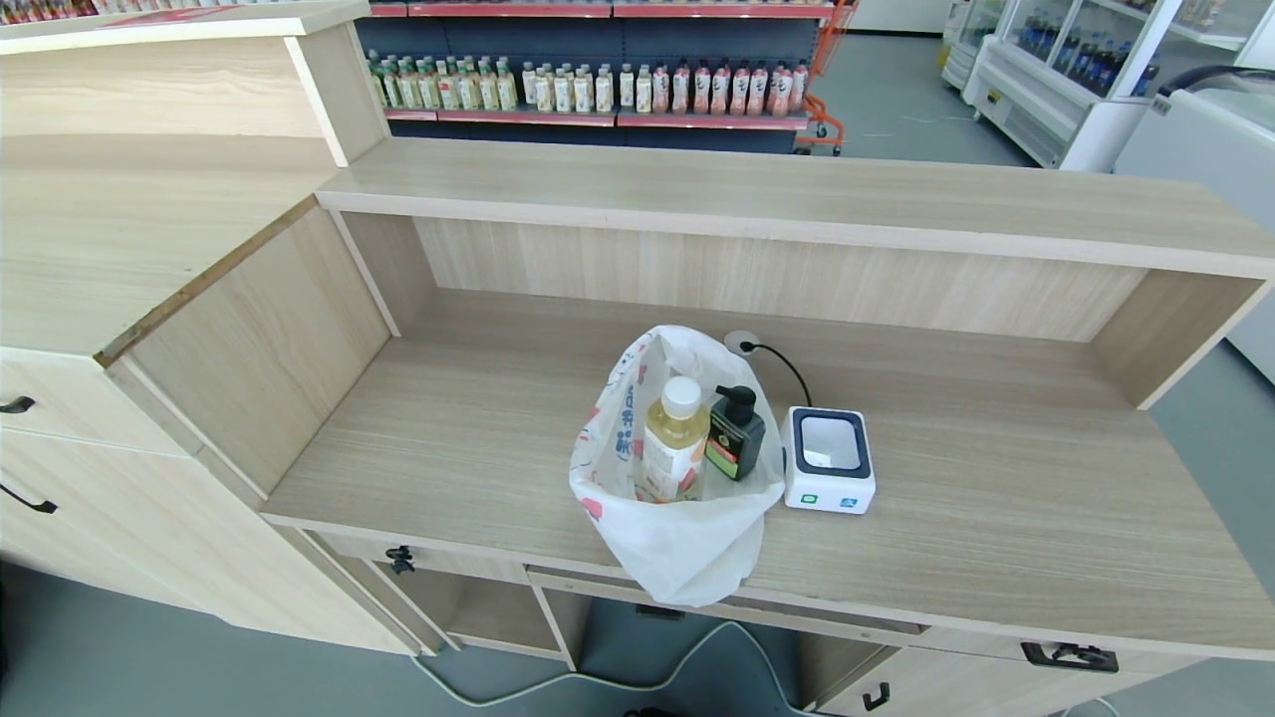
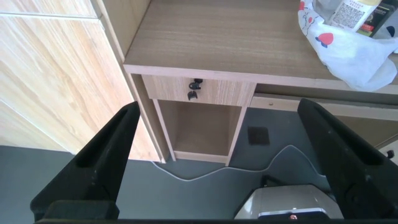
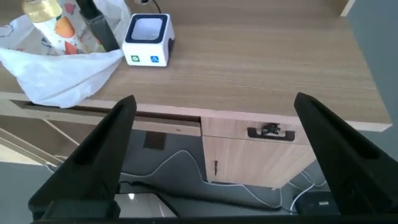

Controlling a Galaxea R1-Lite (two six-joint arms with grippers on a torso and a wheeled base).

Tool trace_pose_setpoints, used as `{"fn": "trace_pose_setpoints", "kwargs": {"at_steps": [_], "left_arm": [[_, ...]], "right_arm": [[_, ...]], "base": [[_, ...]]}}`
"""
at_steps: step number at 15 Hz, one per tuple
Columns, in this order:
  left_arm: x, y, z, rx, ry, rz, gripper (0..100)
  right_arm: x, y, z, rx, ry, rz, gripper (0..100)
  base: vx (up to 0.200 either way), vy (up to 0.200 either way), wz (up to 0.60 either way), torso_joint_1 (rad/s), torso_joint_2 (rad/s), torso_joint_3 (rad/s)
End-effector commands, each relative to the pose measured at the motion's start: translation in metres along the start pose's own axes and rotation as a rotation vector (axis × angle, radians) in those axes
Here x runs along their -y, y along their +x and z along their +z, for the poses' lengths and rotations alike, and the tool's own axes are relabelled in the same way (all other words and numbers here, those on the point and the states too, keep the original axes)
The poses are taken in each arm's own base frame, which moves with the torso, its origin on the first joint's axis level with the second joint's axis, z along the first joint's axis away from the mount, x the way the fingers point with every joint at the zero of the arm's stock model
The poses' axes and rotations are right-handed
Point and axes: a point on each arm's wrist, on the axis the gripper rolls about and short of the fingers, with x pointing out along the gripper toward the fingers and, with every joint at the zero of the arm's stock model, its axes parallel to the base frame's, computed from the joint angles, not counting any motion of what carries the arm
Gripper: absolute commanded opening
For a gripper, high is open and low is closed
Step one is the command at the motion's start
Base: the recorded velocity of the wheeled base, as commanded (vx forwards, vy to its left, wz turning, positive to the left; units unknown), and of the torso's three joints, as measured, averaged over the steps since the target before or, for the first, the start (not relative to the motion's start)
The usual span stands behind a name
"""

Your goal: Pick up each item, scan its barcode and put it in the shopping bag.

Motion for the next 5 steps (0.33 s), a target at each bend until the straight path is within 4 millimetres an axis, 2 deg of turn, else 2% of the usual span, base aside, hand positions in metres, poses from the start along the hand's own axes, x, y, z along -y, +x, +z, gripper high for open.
{"fn": "trace_pose_setpoints", "kwargs": {"at_steps": [1,5], "left_arm": [[0.0,0.0001,0.0,-0.001,0.0,0.0,100],[0.0,0.0001,0.0,-0.001,0.0,0.0,100]], "right_arm": [[0.0,0.0003,0.0002,-0.003,-0.001,0.0,100],[0.0002,0.0003,-0.0006,-0.011,-0.001,-0.009,100]], "base": [[0.0,0.0,0.0,0.0,0.0,0.0],[0.0,0.0,0.0,0.0,0.0,0.0]]}}
